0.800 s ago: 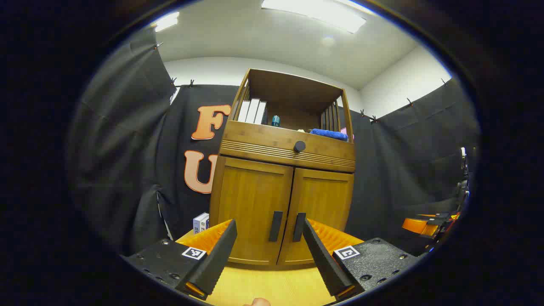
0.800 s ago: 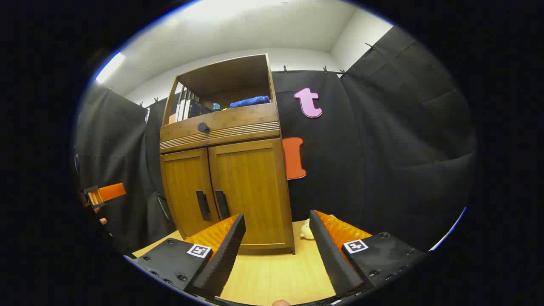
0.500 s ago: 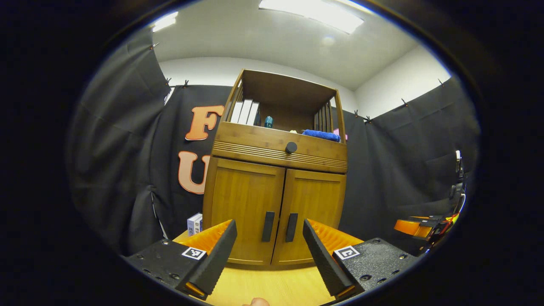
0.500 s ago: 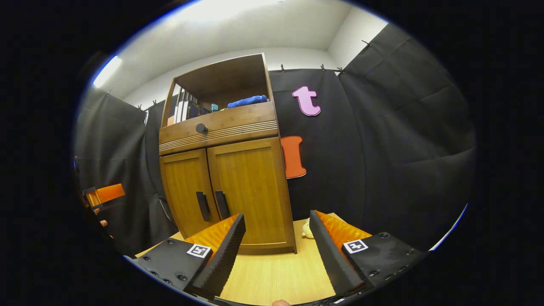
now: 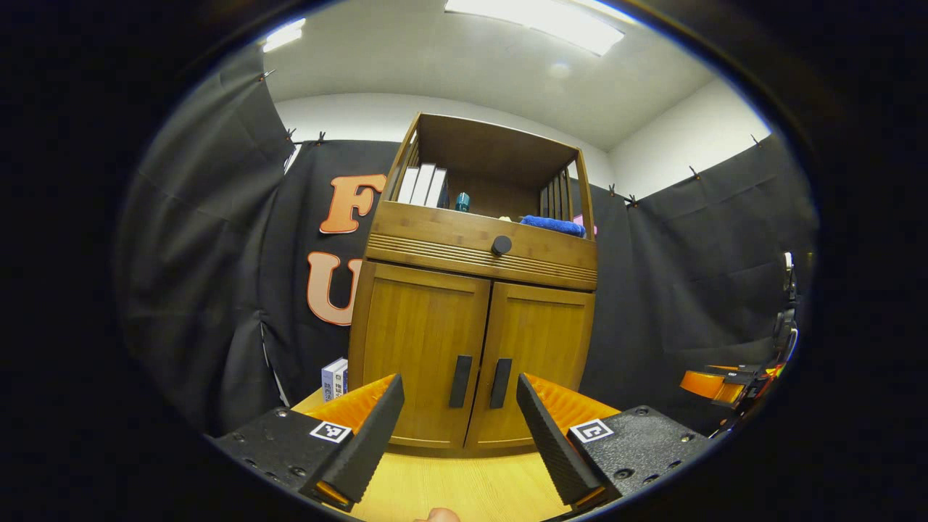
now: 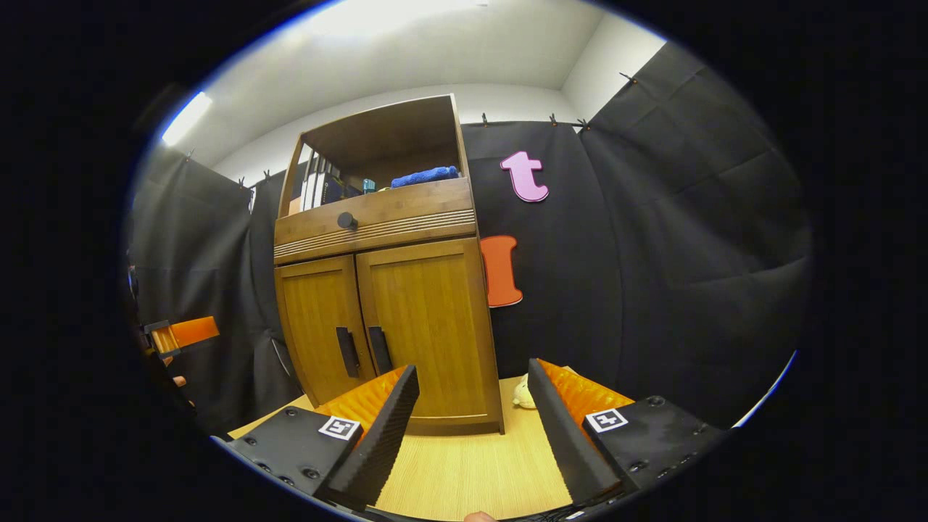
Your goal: Open the right door of the double-door shoe cabinet with the right hand, and open the left door with the left hand.
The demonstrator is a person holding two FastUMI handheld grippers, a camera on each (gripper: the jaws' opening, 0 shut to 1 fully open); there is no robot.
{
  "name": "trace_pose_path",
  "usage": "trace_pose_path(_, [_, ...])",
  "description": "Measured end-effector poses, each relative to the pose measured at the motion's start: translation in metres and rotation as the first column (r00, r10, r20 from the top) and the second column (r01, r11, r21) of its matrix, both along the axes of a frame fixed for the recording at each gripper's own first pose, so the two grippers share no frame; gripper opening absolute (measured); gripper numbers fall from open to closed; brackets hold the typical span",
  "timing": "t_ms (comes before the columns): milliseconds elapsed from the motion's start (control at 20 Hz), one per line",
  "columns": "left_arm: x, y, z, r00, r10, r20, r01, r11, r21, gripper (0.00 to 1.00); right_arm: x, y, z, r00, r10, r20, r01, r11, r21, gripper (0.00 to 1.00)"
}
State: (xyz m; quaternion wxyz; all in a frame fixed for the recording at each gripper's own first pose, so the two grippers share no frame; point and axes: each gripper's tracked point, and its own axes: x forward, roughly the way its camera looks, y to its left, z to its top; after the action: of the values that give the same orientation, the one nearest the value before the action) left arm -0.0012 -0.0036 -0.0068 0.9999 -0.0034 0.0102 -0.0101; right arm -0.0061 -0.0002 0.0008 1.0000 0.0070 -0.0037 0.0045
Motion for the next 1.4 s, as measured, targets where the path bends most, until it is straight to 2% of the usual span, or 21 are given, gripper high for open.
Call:
trace_pose_path(150, [0.002, -0.002, -0.004, 1.0, -0.005, -0.007, 0.005, 1.0, 0.007, 0.94, 0.004, -0.001, -0.003, 1.0, -0.003, -0.006, 0.003, 1.0, 0.004, 0.98])
trace_pose_path(200, [0.002, -0.001, -0.007, 1.0, -0.004, -0.012, 0.004, 1.0, 0.011, 0.95, 0.006, -0.001, -0.006, 1.0, -0.003, -0.012, 0.003, 1.0, 0.005, 0.89])
trace_pose_path(250, [0.004, -0.001, -0.009, 1.0, -0.002, -0.017, 0.002, 1.0, 0.013, 0.92, 0.009, 0.0, -0.008, 1.0, 0.0, -0.017, 0.0, 1.0, 0.007, 0.89])
trace_pose_path(300, [0.005, 0.001, -0.011, 1.0, 0.001, -0.02, -0.001, 1.0, 0.014, 0.95, 0.013, 0.002, -0.008, 1.0, 0.003, -0.021, -0.003, 1.0, 0.008, 0.89])
trace_pose_path(450, [0.012, 0.004, -0.02, 0.999, 0.016, -0.033, -0.015, 1.0, 0.022, 0.95, 0.027, 0.004, -0.015, 1.0, 0.005, -0.031, -0.005, 1.0, 0.007, 0.89])
trace_pose_path(500, [0.015, 0.005, -0.023, 0.999, 0.022, -0.038, -0.021, 0.999, 0.028, 0.92, 0.032, 0.007, -0.017, 0.999, 0.009, -0.035, -0.009, 1.0, 0.009, 0.89])
trace_pose_path(550, [0.019, 0.007, -0.027, 0.999, 0.028, -0.046, -0.027, 0.999, 0.035, 0.95, 0.036, 0.011, -0.02, 0.999, 0.017, -0.038, -0.016, 1.0, 0.011, 0.89])
trace_pose_path(650, [0.026, 0.011, -0.035, 0.998, 0.036, -0.06, -0.034, 0.998, 0.044, 0.95, 0.047, 0.02, -0.022, 0.999, 0.033, -0.04, -0.033, 0.999, 0.012, 0.89])
trace_pose_path(700, [0.029, 0.012, -0.038, 0.997, 0.04, -0.065, -0.037, 0.998, 0.049, 0.92, 0.054, 0.026, -0.024, 0.998, 0.041, -0.041, -0.041, 0.999, 0.011, 0.98])
trace_pose_path(750, [0.032, 0.013, -0.041, 0.997, 0.042, -0.07, -0.039, 0.998, 0.053, 0.95, 0.06, 0.032, -0.027, 0.998, 0.049, -0.042, -0.049, 0.999, 0.008, 0.98])
trace_pose_path(850, [0.037, 0.015, -0.047, 0.996, 0.048, -0.079, -0.043, 0.997, 0.07, 0.92, 0.074, 0.043, -0.031, 0.997, 0.064, -0.045, -0.063, 0.998, 0.005, 0.98])
trace_pose_path(900, [0.038, 0.016, -0.05, 0.995, 0.049, -0.085, -0.043, 0.996, 0.076, 0.95, 0.083, 0.05, -0.034, 0.996, 0.07, -0.047, -0.07, 0.998, 0.007, 0.98])
trace_pose_path(1050, [0.043, 0.018, -0.06, 0.993, 0.046, -0.107, -0.037, 0.996, 0.083, 0.92, 0.108, 0.071, -0.042, 0.994, 0.09, -0.056, -0.09, 0.996, 0.011, 0.98])
trace_pose_path(1100, [0.045, 0.019, -0.061, 0.993, 0.045, -0.113, -0.035, 0.996, 0.086, 0.98, 0.118, 0.079, -0.045, 0.993, 0.097, -0.061, -0.096, 0.995, 0.01, 0.98])
trace_pose_path(1150, [0.047, 0.021, -0.063, 0.992, 0.047, -0.117, -0.037, 0.996, 0.086, 0.92, 0.126, 0.087, -0.049, 0.993, 0.104, -0.062, -0.104, 0.995, 0.01, 0.98])
trace_pose_path(1200, [0.048, 0.023, -0.063, 0.992, 0.05, -0.118, -0.04, 0.996, 0.083, 0.95, 0.134, 0.094, -0.05, 0.992, 0.112, -0.062, -0.111, 0.994, 0.012, 0.98])
trace_pose_path(1300, [0.052, 0.027, -0.065, 0.991, 0.054, -0.119, -0.044, 0.995, 0.086, 0.92, 0.151, 0.105, -0.053, 0.991, 0.117, -0.062, -0.116, 0.993, 0.017, 0.98])
trace_pose_path(1400, [0.055, 0.031, -0.066, 0.992, 0.057, -0.115, -0.046, 0.994, 0.096, 0.95, 0.17, 0.113, -0.054, 0.993, 0.105, -0.048, -0.104, 0.995, 0.011, 0.98])
